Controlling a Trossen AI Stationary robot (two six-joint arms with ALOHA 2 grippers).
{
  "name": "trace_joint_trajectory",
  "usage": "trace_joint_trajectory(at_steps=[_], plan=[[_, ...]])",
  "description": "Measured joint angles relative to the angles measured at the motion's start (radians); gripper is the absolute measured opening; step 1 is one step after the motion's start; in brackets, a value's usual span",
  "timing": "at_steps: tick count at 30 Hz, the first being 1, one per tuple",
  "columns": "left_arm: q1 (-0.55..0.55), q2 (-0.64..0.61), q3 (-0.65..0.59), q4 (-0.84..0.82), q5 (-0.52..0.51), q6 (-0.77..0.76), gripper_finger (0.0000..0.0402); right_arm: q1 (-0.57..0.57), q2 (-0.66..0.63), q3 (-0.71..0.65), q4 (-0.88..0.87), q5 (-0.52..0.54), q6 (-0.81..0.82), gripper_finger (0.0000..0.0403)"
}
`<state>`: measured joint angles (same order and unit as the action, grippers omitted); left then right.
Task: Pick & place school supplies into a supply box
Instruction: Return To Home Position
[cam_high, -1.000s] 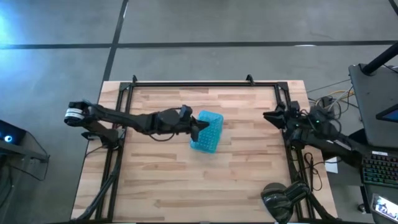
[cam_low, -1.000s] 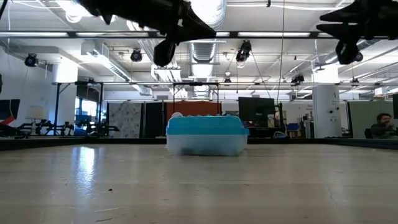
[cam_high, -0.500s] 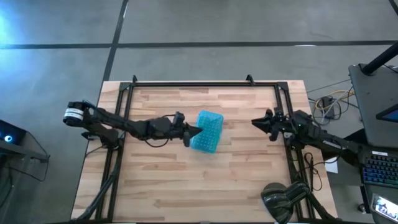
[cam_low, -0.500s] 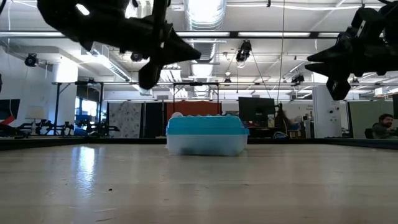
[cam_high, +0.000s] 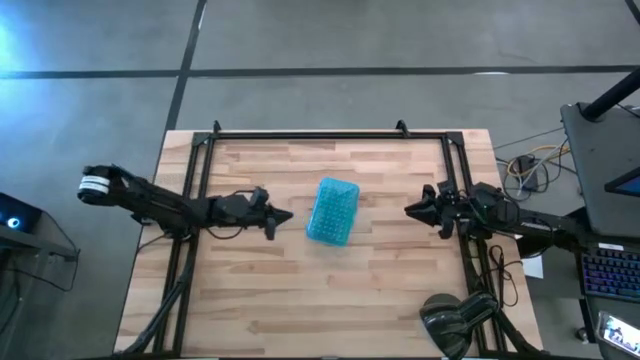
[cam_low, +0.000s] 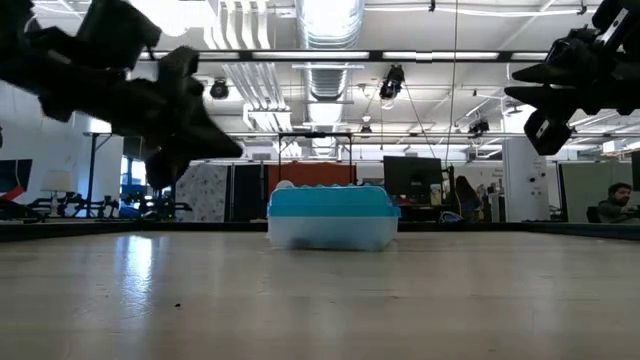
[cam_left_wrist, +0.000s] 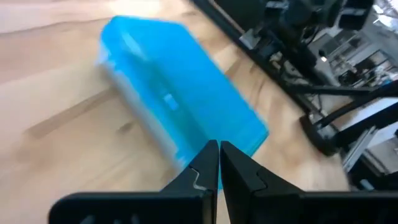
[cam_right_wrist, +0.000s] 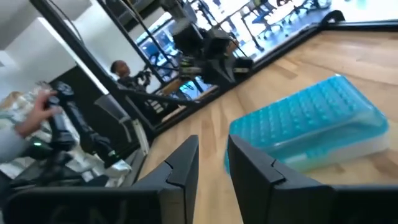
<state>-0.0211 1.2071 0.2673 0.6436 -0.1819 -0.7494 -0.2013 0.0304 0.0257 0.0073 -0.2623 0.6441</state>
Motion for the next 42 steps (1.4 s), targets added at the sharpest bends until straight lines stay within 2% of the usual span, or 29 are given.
trace_joint_trajectory(at_steps=[7,10,14,21,34,42], plan=[[-0.006,-0.136,-0.200,-0.004,0.005,0.000,0.0000,0.010,-0.031,-0.001,-0.001,0.001,0.000,0.0086],[-0.006,-0.225,-0.258,-0.058,0.006,0.000,0.0000,0.010,-0.031,-0.001,-0.003,0.002,0.000,0.0086],[-0.006,-0.384,-0.251,-0.317,0.006,0.001,0.0000,0.009,-0.031,-0.001,-0.003,0.003,0.000,0.0081],[-0.006,-0.574,-0.258,-0.487,0.006,0.001,0.0000,0.010,-0.031,-0.001,-0.003,0.002,0.000,0.0072],[-0.004,-0.909,-0.258,-0.519,0.005,0.001,0.0000,0.135,-0.031,-0.001,-0.003,0.002,-0.001,0.0081],[0.008,-1.074,-0.259,-0.522,0.005,0.001,0.0000,0.149,-0.030,-0.001,-0.003,0.001,0.000,0.0082]])
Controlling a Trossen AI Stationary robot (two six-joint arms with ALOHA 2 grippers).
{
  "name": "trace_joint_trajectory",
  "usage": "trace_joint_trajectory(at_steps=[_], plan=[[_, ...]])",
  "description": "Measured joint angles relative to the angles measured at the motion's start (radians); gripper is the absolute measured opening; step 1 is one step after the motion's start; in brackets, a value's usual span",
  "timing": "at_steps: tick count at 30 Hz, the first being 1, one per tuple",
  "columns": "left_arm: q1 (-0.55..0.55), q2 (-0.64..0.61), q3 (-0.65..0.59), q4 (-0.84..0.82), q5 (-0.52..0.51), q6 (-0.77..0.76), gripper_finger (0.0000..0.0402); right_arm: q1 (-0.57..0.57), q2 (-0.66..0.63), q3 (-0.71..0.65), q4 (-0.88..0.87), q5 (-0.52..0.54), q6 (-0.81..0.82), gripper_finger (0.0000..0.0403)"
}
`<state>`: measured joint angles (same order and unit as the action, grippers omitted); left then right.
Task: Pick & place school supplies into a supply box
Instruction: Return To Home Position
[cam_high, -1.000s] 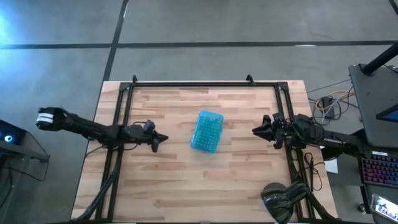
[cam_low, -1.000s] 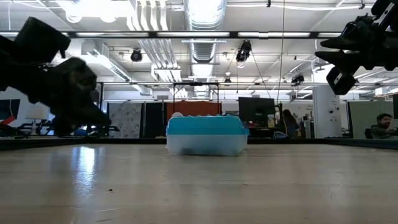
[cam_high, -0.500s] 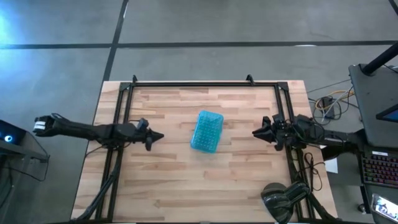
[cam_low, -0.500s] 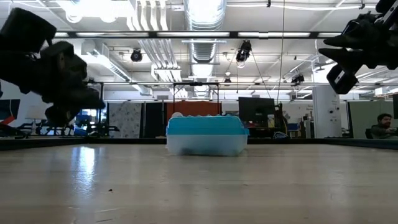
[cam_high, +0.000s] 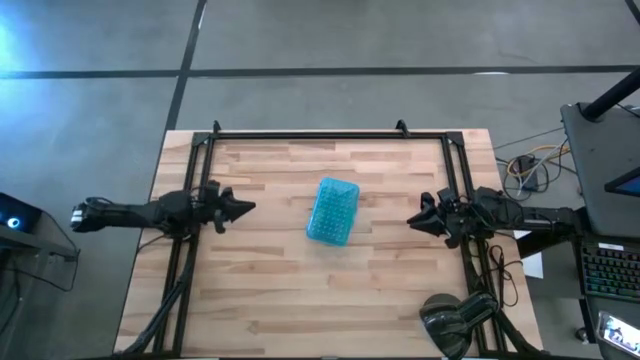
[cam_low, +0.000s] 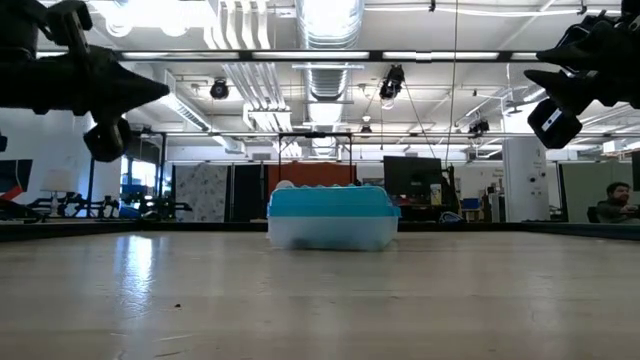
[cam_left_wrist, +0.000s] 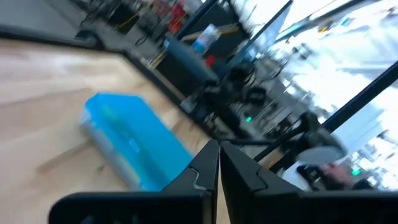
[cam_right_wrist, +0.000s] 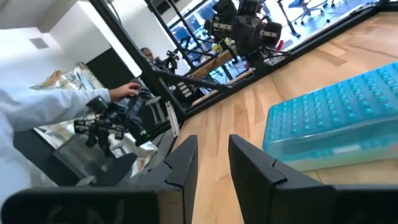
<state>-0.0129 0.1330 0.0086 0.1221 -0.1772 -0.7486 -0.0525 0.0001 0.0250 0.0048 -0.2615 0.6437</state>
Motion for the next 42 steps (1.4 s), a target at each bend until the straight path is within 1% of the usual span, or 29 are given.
trace_joint_trajectory(at_steps=[8,21,34,36,38,42], plan=[[0.001,-0.132,-0.001,0.005,-0.001,0.000,0.0000,0.000,0.016,0.000,0.000,0.000,0.000,0.0070],[0.001,-0.133,-0.001,-0.033,0.000,0.000,0.0000,0.000,0.014,0.000,0.000,0.000,0.000,0.0082],[0.001,-0.133,-0.002,-0.047,0.000,0.000,0.0000,-0.005,0.017,0.000,0.000,0.003,0.000,0.0071],[0.001,-0.133,-0.002,-0.061,0.000,0.000,0.0000,-0.005,0.027,0.000,-0.002,0.026,-0.001,0.0073],[0.001,-0.133,-0.002,-0.062,0.000,0.000,0.0000,-0.005,0.041,0.000,0.000,0.072,-0.029,0.0075],[0.001,-0.133,-0.002,-0.061,0.000,0.000,0.0000,-0.005,0.060,0.000,-0.001,0.081,-0.188,0.0081]])
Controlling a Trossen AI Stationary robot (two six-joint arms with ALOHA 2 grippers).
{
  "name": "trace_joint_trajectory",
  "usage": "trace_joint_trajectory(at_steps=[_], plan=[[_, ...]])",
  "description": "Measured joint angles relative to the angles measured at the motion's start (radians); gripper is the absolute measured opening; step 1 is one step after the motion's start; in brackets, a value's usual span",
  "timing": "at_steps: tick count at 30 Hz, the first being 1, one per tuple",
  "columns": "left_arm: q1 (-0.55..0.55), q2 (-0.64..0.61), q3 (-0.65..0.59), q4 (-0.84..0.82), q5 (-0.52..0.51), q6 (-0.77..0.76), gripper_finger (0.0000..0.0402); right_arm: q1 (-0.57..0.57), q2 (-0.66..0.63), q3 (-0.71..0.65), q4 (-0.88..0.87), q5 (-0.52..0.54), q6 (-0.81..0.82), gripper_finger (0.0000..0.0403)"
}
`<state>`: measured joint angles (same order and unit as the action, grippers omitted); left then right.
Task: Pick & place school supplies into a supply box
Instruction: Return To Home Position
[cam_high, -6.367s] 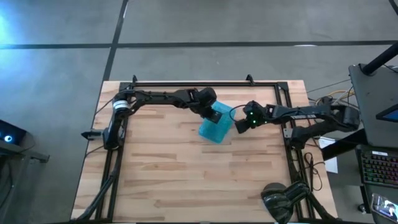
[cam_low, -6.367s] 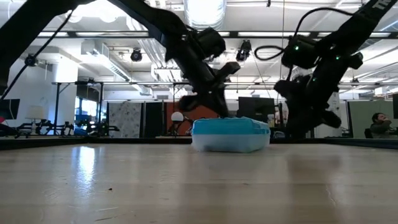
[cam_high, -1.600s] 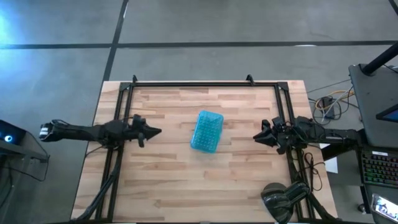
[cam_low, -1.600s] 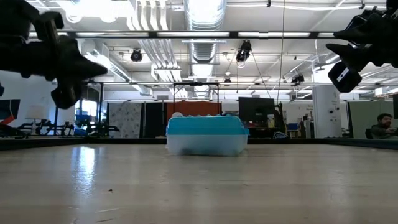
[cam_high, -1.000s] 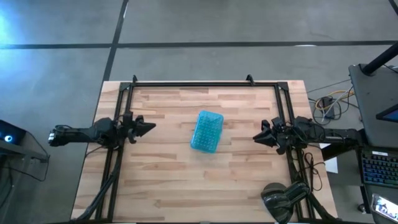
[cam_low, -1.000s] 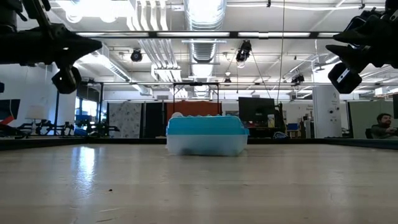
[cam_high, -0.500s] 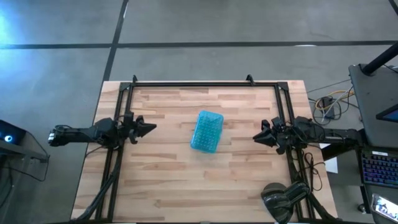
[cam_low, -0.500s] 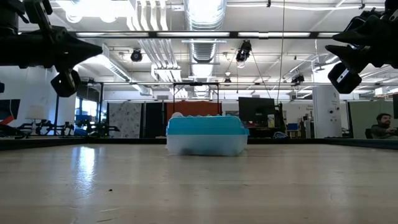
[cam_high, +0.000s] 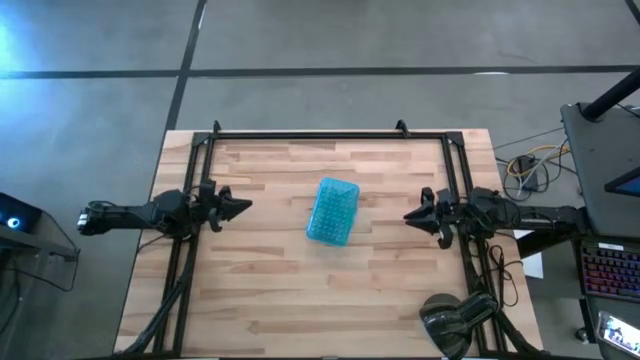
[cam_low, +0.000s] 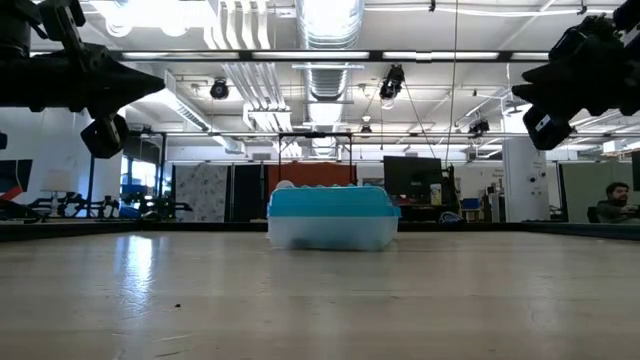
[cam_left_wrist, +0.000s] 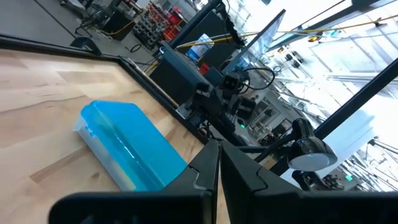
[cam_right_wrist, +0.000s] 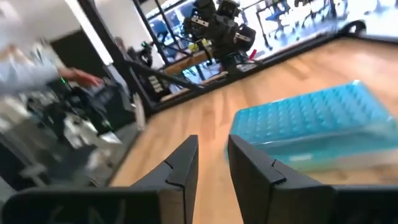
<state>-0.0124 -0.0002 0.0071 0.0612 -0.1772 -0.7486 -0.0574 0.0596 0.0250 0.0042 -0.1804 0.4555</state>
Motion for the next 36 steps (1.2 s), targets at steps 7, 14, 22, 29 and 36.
trace_joint_trajectory(at_steps=[7,14,22,29,36], plan=[[0.000,0.000,0.000,-0.018,0.003,0.000,0.0000,0.000,0.009,0.000,0.001,0.025,-0.390,0.0086],[0.000,0.000,0.000,-0.027,0.003,0.000,0.0000,0.000,0.008,0.000,0.001,0.024,-0.408,0.0078],[-0.001,0.000,0.000,-0.026,0.003,0.000,0.0000,0.000,0.008,0.000,-0.001,0.025,-0.508,0.0068],[-0.002,0.000,-0.001,-0.017,0.002,0.000,0.0000,0.000,0.010,0.000,-0.008,0.026,-0.462,0.0074],[-0.002,0.000,-0.001,-0.016,0.001,0.000,0.0000,0.000,0.010,0.000,-0.009,0.075,-0.523,0.0079]])
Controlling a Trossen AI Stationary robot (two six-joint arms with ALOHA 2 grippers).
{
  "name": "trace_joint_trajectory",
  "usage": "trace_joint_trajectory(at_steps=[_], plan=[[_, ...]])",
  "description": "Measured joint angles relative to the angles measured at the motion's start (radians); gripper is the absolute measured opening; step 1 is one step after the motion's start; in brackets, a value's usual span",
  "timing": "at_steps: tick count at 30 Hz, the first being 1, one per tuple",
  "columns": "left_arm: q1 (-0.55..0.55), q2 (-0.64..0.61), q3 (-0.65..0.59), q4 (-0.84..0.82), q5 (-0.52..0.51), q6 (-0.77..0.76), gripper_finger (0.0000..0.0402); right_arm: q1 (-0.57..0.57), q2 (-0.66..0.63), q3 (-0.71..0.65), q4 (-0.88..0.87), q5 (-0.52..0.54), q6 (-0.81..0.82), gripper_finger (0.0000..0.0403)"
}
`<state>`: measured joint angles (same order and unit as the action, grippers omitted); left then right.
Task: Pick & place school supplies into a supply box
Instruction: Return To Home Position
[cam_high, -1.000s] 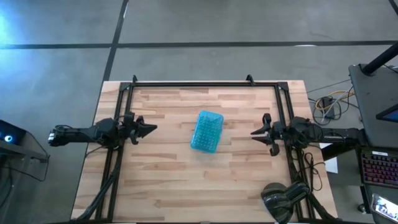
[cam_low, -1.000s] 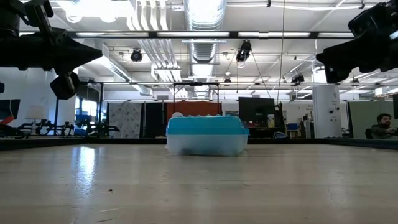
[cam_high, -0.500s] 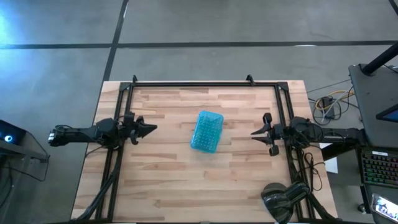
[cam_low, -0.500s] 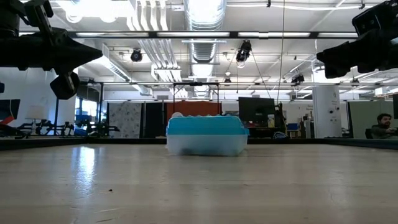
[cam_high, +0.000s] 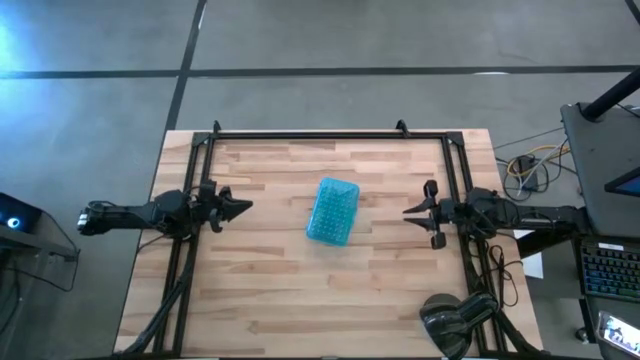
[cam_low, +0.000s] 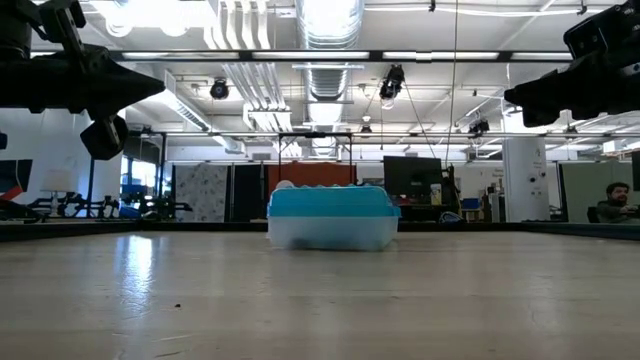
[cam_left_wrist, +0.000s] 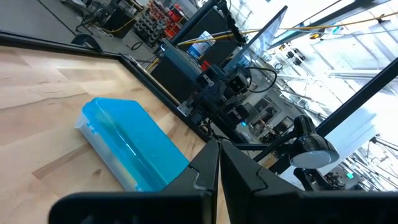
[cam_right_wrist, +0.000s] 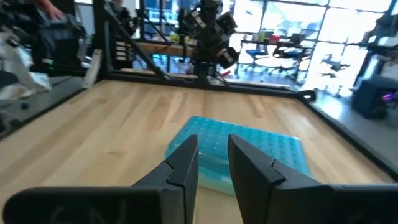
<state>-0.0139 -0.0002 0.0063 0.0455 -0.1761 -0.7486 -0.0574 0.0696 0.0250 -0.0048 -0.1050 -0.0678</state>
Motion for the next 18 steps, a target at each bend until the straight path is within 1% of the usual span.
trace_joint_trajectory(at_steps=[3,18], plan=[[0.000,0.000,0.000,0.001,-0.001,0.000,0.0000,0.000,0.000,0.000,0.000,0.029,-0.020,0.0076],[0.000,0.000,0.000,0.003,-0.002,0.000,0.0000,0.000,0.000,0.000,-0.008,0.029,-0.014,0.0068]])
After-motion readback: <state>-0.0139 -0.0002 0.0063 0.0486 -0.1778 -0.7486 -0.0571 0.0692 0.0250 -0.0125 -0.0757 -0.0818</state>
